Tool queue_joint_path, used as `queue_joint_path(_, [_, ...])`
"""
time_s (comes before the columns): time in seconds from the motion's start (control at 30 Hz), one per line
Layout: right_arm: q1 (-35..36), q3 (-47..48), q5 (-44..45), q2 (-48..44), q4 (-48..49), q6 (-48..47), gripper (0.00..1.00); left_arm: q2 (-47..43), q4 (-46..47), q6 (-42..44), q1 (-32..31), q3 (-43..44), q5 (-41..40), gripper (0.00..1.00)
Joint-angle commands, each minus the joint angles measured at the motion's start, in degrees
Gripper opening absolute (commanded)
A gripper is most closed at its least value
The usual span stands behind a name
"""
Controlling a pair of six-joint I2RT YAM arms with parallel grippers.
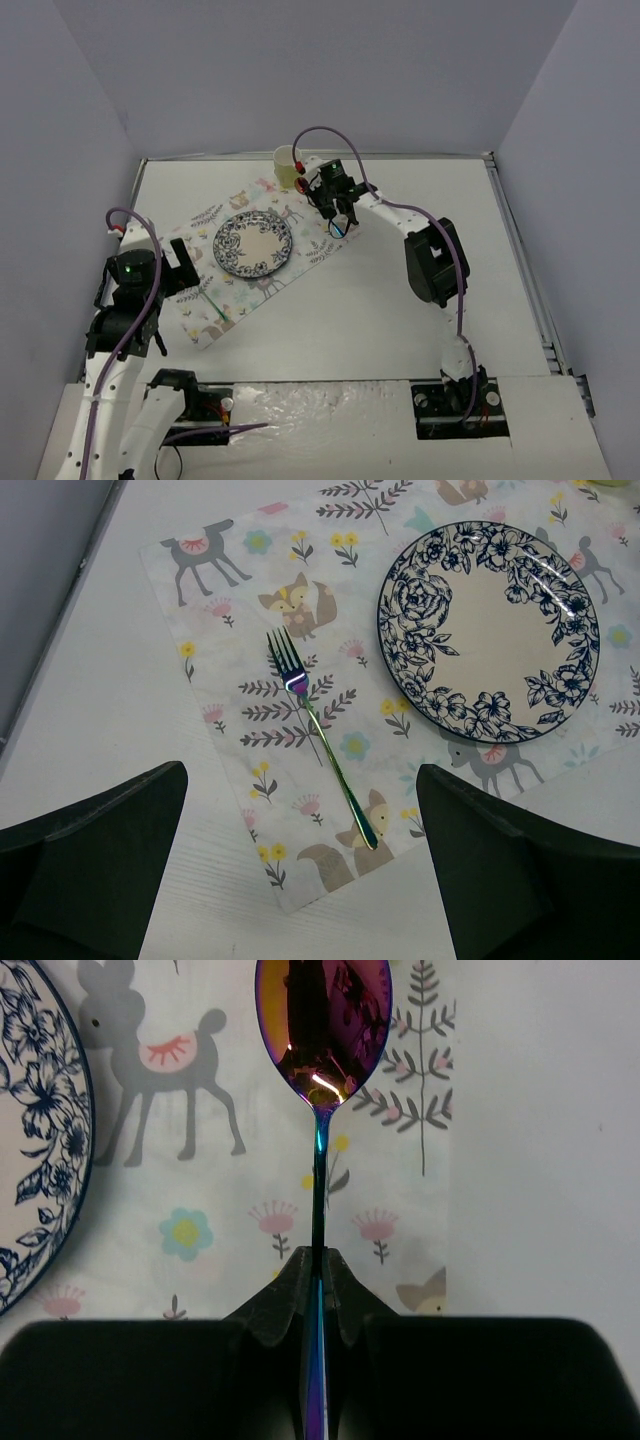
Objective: Set the dinner table for one person
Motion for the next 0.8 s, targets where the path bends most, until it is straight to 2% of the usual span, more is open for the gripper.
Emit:
queue_joint_path(0.0, [0.0, 6.6, -4.2, 1.6, 2.2, 0.6, 0.0, 1.5, 2.8, 0.4, 0.5, 0.7, -1.0, 0.97])
queue_joint_path(0.5, [0.0, 13.4, -5.2, 8.0, -1.0, 5.1, 0.0, 2.6, 2.7, 0.3, 0.7, 0.8, -0.8, 0.97])
queue_joint_path(0.77, [-0.1, 11.7, -1.6, 7.2, -4.2, 4.9, 0.0, 2.5, 2.7, 0.4, 0.7, 0.7, -0.5, 0.97])
